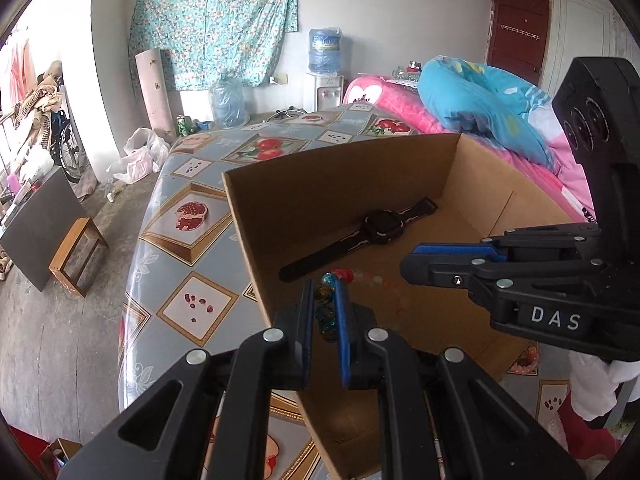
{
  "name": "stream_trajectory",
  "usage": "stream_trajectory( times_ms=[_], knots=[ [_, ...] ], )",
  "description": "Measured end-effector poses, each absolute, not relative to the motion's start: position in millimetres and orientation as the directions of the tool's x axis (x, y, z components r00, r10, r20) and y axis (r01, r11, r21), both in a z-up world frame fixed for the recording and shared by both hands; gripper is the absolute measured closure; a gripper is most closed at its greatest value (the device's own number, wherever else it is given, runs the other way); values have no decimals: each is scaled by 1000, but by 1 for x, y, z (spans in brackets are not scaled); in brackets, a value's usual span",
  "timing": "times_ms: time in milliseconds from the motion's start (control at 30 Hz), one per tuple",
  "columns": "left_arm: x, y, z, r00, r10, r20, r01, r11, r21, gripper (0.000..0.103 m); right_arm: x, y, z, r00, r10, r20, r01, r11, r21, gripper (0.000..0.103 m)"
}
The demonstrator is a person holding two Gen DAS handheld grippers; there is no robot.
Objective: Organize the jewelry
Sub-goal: 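Lift the bead bracelet with the right gripper and carry it into the box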
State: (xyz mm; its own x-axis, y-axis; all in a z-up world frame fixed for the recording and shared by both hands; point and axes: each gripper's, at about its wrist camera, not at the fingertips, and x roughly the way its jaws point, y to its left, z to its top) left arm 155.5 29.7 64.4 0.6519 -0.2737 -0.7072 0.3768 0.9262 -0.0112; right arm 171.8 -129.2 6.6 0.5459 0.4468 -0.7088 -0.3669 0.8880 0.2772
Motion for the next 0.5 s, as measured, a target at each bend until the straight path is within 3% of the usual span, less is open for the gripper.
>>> stream_trajectory(
  times_ms=[500],
  knots=[
    [150,46,82,740,-275,-614,320,947,-38,87,150,-155,24,621,453,-639,-374,888,267,91]
  ],
)
